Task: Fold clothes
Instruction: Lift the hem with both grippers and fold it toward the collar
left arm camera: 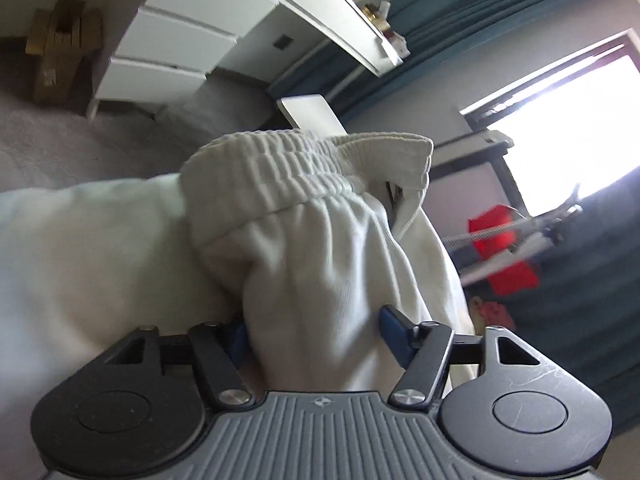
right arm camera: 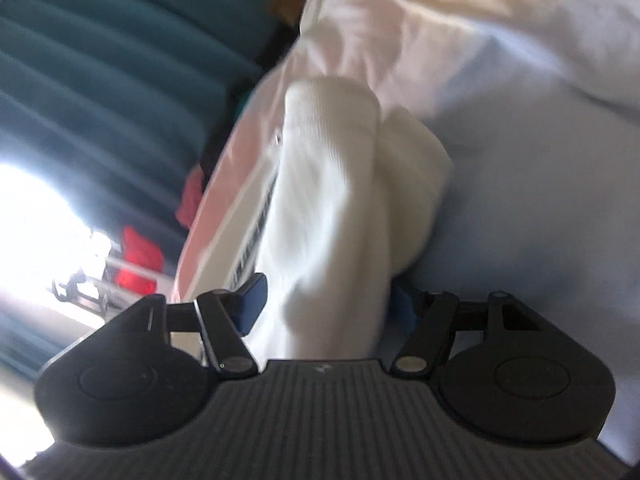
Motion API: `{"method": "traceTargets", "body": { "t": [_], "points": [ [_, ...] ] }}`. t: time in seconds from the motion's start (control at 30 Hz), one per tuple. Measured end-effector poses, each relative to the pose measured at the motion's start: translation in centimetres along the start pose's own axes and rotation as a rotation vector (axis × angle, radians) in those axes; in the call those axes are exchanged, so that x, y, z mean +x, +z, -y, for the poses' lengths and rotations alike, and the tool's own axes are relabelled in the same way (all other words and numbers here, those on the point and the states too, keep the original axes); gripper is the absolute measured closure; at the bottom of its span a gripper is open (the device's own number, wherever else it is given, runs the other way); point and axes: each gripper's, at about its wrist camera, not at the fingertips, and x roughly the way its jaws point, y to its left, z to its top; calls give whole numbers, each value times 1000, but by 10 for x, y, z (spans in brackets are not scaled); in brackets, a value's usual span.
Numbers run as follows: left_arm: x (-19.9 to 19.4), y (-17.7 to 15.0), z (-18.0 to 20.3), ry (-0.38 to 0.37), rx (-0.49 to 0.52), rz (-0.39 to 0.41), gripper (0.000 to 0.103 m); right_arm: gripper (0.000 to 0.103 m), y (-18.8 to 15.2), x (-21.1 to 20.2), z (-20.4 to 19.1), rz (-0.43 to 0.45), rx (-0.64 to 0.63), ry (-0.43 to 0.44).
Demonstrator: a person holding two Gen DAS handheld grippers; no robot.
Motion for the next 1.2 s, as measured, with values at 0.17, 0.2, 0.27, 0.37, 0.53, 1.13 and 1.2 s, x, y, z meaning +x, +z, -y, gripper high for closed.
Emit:
{"method": "traceTargets", "body": {
  "t": [0.17, 0.2, 0.27, 0.37, 0.53, 1.13, 1.2],
  "points": [
    [1, 10, 23, 97, 8, 68, 88, 86, 12, 26, -15, 3, -12, -63],
    [-3, 13, 28, 106, 19, 64, 91, 88, 16, 24, -20, 1, -44, -70],
    [-15, 21, 41, 98, 34, 67, 93, 90, 21, 14, -27, 4, -89, -76],
    [-47, 29, 55, 69, 64, 61, 94, 91, 28, -9, -36, 11, -100, -53],
    [-116, 29, 66, 77, 193, 94, 94, 92, 30, -67, -37, 26, -87, -41],
    [-203, 8, -65, 218, 164, 39, 89, 91, -7, -182, 93, -119, 226, -51],
    [-200, -1, -64, 225, 240, 62, 83, 90, -6, -180, 97, -135, 217, -30]
  ]
}}
